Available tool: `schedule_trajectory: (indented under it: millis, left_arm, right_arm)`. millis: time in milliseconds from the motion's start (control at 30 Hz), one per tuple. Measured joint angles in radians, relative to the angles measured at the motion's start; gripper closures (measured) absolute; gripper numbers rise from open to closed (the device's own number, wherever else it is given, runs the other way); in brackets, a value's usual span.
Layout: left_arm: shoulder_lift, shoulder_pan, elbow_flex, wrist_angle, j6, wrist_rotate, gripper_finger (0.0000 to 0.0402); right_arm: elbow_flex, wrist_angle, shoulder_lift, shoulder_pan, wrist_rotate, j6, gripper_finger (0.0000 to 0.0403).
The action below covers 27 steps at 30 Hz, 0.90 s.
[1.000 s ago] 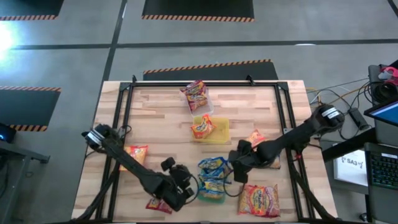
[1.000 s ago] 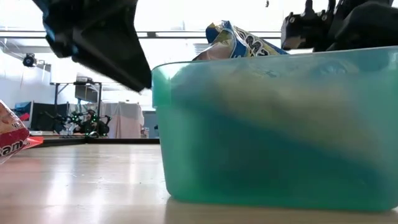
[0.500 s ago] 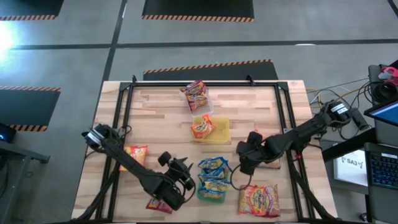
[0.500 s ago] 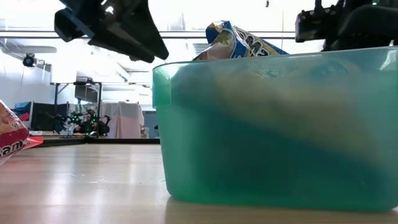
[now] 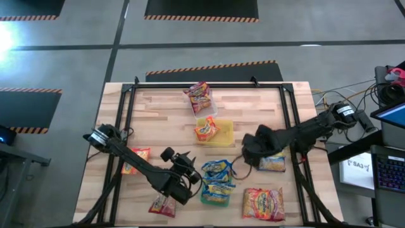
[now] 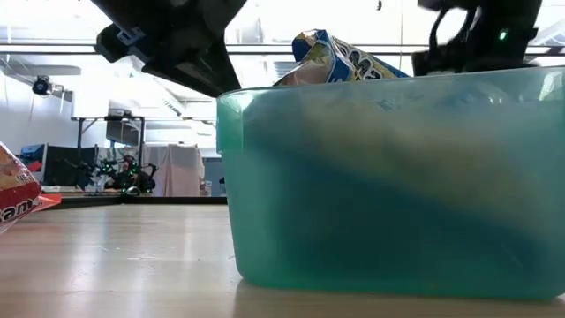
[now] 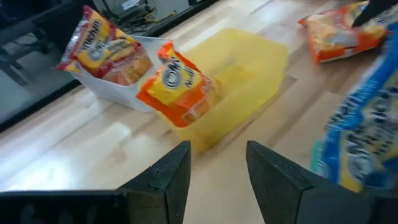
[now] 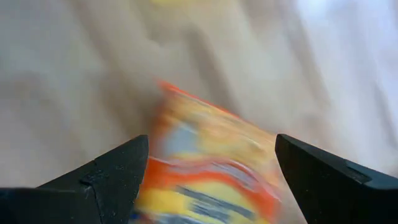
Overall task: Sort Maruchan noodles
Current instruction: Put the orange noodle pack into the yellow bin
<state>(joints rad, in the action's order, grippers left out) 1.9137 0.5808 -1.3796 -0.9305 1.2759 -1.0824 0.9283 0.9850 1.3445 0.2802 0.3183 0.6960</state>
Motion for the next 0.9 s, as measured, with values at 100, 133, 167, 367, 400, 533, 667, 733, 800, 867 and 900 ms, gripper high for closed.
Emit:
schedule_trajectory:
  millis: [100,133,167,367,400,533,667,733,800,867,900]
  left_arm:
    - [-0.008,-0.013,0.000,-0.039,0.004,0.011,0.0263]
    - [-0.012,-0.016,0.000,-0.048,0.009,0.021,0.0263]
    - [-0.014,-0.017,0.000,-0.062,0.015,0.025,0.0263]
    - [-0.015,-0.015,0.002,-0.109,0.075,0.027,0.0263]
    - [-0.015,-0.015,0.002,-0.107,0.082,0.027,0.0263]
    - [-0.015,-0.016,0.002,-0.105,0.098,0.027,0.0263]
    - [-0.015,-0.023,0.002,-0.104,0.099,0.026,0.0263]
    - [-0.015,-0.030,0.002,-0.102,0.099,0.026,0.0263]
    - [-0.018,-0.040,0.002,-0.113,0.099,0.026,0.0263]
    - [-0.025,-0.050,0.004,-0.129,0.099,0.026,0.0263]
    - [-0.029,-0.056,0.008,-0.134,0.099,0.024,0.0263]
  right_arm:
    - [-0.001,0.102,-0.003,-0.093,-0.005,-0.001,0.0062]
    - [-0.004,0.116,-0.009,-0.123,-0.014,-0.008,0.0062]
    - [-0.007,0.117,-0.016,-0.149,-0.029,-0.020,0.0062]
    - [-0.026,0.114,-0.094,-0.257,-0.091,-0.179,0.0062]
    - [-0.031,0.115,-0.113,-0.274,-0.091,-0.195,0.0062]
    - [-0.072,0.109,-0.205,-0.350,-0.091,-0.231,0.0062]
    - [-0.136,0.044,-0.300,-0.415,-0.108,-0.237,0.0062]
    - [-0.171,-0.018,-0.340,-0.436,-0.160,-0.240,0.0062]
    - [-0.198,-0.077,-0.369,-0.443,-0.194,-0.245,0.0062]
    - [-0.213,-0.098,-0.382,-0.443,-0.188,-0.253,0.0062]
    - [-0.215,-0.097,-0.382,-0.443,-0.172,-0.260,0.0062]
